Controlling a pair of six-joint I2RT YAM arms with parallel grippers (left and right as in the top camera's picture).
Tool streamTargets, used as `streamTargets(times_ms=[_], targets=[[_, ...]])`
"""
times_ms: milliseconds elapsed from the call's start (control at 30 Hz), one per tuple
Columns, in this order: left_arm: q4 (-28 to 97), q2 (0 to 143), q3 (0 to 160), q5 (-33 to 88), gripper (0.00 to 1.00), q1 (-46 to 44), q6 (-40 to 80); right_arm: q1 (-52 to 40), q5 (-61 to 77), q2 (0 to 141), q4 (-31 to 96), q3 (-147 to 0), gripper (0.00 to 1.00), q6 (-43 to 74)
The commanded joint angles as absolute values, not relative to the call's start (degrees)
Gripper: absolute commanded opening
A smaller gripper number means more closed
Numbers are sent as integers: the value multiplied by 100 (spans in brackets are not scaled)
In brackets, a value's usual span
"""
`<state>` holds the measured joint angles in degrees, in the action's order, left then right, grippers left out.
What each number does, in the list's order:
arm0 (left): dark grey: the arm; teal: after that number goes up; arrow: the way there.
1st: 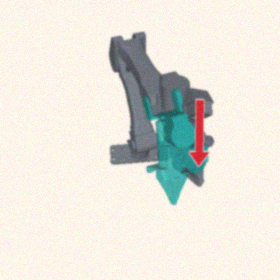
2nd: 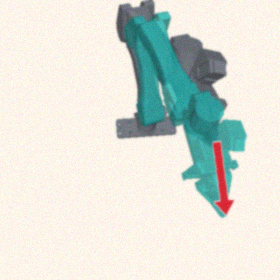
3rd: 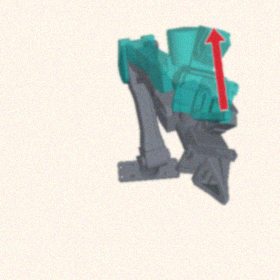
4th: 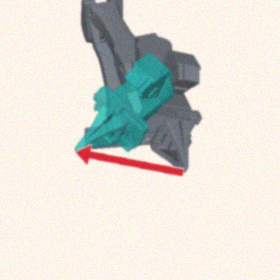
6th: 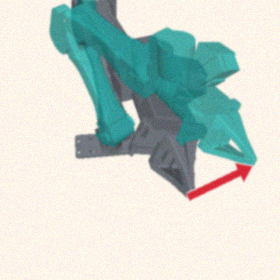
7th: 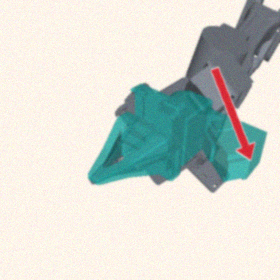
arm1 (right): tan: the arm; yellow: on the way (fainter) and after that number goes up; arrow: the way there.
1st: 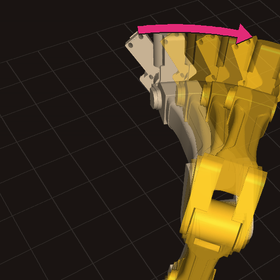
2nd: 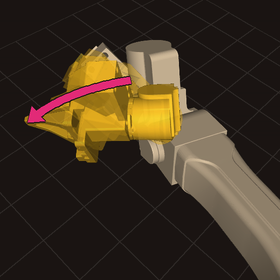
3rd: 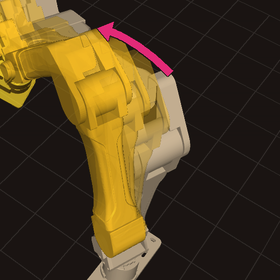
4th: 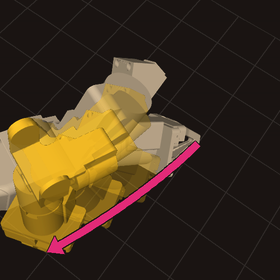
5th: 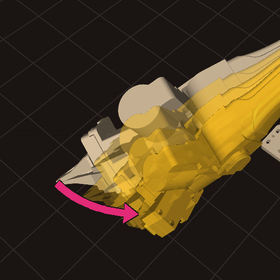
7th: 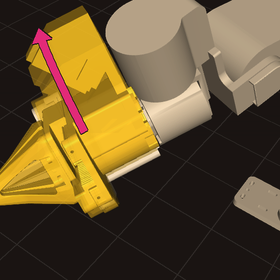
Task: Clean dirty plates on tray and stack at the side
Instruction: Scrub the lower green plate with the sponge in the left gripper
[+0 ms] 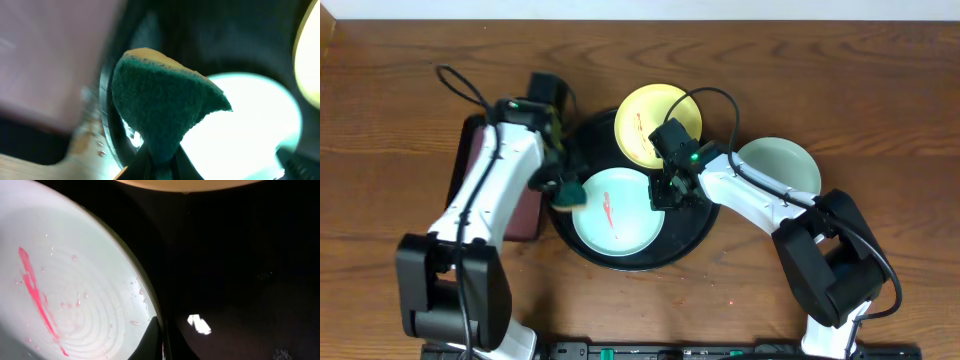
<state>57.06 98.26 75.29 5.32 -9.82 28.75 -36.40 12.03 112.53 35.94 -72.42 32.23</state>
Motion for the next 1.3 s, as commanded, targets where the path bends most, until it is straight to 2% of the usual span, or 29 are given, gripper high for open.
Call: streamTargets(times_ms=[0, 200, 400, 667, 867, 1100, 1267], targets=[[5441, 9852, 7091, 967, 7, -1319, 3103, -3592, 1057, 11358, 3594, -7334, 1, 3341], [4727, 9852, 6573, 965, 8, -1804, 3535, -3592, 1057, 11358, 3586, -7334, 1, 3339], [4073, 9852, 5935, 969, 8, -1927, 3957, -3592, 1055, 11358, 3594, -7334, 1, 3341], [3992, 9859, 5636, 1651, 7, -2099, 3756, -3592, 1057, 11358, 3586, -7334, 1, 3341], [3304, 9861, 5544, 1402, 7, -2425, 3717, -3592, 1057, 11358, 3575, -7336, 1, 3339], [2674, 9861, 5546, 1197, 7, -2106, 3717, -3592, 1057, 11358, 3594, -7336, 1, 3339], [2969, 9861, 5546, 698, 7, -1734, 3715, -3592, 1057, 11358, 3599, -7336, 1, 3336]])
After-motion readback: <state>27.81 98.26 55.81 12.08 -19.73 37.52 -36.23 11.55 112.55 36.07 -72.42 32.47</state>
